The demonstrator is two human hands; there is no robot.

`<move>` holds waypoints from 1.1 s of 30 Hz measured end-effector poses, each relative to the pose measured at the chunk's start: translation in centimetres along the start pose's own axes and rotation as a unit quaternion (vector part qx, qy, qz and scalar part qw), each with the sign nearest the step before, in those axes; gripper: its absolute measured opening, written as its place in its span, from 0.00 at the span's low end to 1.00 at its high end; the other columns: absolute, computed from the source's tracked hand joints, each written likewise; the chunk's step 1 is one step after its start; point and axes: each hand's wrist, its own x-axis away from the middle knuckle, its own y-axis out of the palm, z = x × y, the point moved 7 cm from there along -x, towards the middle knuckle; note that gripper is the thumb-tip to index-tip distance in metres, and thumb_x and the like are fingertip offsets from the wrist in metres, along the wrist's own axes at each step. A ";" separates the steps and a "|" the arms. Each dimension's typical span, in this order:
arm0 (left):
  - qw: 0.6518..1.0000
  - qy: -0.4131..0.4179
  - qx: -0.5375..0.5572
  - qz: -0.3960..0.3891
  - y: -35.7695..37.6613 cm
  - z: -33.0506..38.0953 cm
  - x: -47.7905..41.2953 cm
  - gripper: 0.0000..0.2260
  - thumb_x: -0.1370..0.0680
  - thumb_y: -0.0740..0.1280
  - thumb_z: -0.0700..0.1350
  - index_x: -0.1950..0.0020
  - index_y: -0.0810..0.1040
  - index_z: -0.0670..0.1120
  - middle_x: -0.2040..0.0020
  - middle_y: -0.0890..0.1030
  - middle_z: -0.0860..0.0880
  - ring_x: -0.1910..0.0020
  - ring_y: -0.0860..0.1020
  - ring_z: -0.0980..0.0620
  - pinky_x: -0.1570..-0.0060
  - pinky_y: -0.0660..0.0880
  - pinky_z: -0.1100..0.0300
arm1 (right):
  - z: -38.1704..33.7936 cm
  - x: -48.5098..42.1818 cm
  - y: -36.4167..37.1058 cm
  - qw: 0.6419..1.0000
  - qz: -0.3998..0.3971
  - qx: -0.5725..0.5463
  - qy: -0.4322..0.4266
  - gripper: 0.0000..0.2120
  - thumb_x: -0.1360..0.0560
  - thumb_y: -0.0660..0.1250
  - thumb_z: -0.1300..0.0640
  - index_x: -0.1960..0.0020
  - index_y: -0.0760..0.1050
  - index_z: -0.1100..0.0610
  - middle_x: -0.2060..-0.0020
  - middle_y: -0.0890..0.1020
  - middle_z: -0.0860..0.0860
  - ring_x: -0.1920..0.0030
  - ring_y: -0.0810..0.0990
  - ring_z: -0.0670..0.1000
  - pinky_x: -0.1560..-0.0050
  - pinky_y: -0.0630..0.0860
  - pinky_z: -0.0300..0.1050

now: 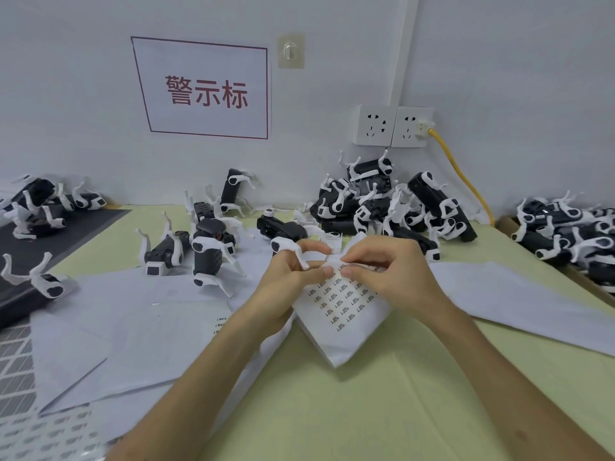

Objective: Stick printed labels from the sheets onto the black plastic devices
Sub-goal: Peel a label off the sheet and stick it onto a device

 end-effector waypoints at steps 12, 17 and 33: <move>0.999 -0.025 0.023 -0.006 0.1 -0.6 0.0 0.12 0.21 0.68 0.32 0.46 0.86 0.45 0.49 0.87 0.41 0.51 0.85 0.46 0.51 0.82 0.58 | -0.8 -0.1 -0.2 0.992 0.027 0.080 -0.093 0.09 0.33 0.80 0.67 0.56 0.88 0.57 0.56 0.86 0.47 0.53 0.85 0.46 0.50 0.81 0.41; 0.999 -0.042 0.021 -0.006 0.0 -0.8 0.0 0.12 0.21 0.68 0.33 0.48 0.87 0.47 0.49 0.87 0.41 0.51 0.85 0.46 0.53 0.83 0.57 | -1.0 0.0 -0.1 0.989 0.021 0.096 -0.109 0.07 0.33 0.80 0.67 0.57 0.88 0.58 0.56 0.86 0.48 0.53 0.84 0.45 0.51 0.80 0.40; 0.997 -0.031 -0.065 -0.025 0.5 -0.7 0.1 0.12 0.21 0.68 0.35 0.40 0.84 0.45 0.40 0.85 0.48 0.38 0.81 0.49 0.36 0.77 0.54 | -0.3 -0.6 -0.9 0.985 -0.045 -0.165 -0.002 0.15 0.33 0.64 0.65 0.52 0.85 0.55 0.45 0.85 0.51 0.39 0.80 0.51 0.41 0.74 0.47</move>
